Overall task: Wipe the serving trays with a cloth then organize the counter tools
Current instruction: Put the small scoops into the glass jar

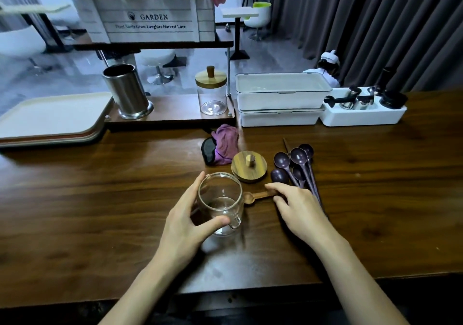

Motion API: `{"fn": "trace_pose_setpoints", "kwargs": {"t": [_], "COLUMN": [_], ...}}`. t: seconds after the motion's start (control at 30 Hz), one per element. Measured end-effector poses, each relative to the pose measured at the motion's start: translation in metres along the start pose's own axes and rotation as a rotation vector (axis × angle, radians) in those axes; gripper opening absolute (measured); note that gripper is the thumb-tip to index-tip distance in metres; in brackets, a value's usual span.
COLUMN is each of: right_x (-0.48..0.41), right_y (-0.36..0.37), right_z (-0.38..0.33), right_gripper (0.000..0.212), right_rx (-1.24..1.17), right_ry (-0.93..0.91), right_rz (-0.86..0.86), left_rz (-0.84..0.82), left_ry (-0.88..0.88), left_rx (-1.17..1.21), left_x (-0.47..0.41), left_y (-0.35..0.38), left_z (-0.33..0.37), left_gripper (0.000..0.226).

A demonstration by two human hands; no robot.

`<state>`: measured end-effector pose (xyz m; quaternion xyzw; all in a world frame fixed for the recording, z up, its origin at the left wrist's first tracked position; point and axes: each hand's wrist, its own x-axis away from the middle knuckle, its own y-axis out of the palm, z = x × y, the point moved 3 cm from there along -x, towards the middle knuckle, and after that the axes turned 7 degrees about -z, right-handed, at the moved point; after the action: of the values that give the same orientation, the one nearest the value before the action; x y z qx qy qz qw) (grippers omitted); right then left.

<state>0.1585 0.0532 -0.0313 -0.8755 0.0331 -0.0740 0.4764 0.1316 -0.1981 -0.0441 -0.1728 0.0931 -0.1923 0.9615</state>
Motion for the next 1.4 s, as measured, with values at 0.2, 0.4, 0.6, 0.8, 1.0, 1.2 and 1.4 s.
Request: {"fn": "trace_pose_setpoints", "kwargs": {"t": [0.2, 0.4, 0.6, 0.8, 1.0, 1.2, 1.4], "right_x": [0.0, -0.008, -0.007, 0.002, 0.008, -0.004, -0.014], "right_y": [0.001, 0.011, 0.01, -0.017, -0.036, -0.023, -0.012], "right_z": [0.002, 0.001, -0.001, -0.017, -0.058, -0.075, -0.077], "right_gripper": [0.039, 0.032, 0.017, 0.019, 0.022, 0.015, 0.002], "right_rx": [0.092, 0.079, -0.033, -0.588, -0.722, -0.526, -0.591], "right_ry": [0.045, 0.074, 0.058, -0.018, -0.217, -0.268, -0.247], "right_rz": [0.061, 0.022, 0.003, 0.094, -0.077, -0.234, -0.21], "left_rz": [-0.024, -0.046, -0.052, -0.048, -0.035, -0.016, -0.006], "left_ry": [0.01, 0.022, 0.015, 0.012, 0.013, 0.008, -0.001], "left_rx": [0.003, -0.007, -0.013, -0.018, -0.015, -0.014, -0.019], "left_x": [-0.001, 0.0, 0.003, 0.001, 0.002, 0.003, 0.003], "left_y": [-0.002, -0.009, -0.016, -0.017, -0.016, -0.015, -0.015], "left_z": [-0.002, -0.002, -0.006, -0.007, -0.006, -0.005, -0.006], "left_gripper": [0.111, 0.113, 0.109, 0.11, 0.11, 0.113, 0.11]}}
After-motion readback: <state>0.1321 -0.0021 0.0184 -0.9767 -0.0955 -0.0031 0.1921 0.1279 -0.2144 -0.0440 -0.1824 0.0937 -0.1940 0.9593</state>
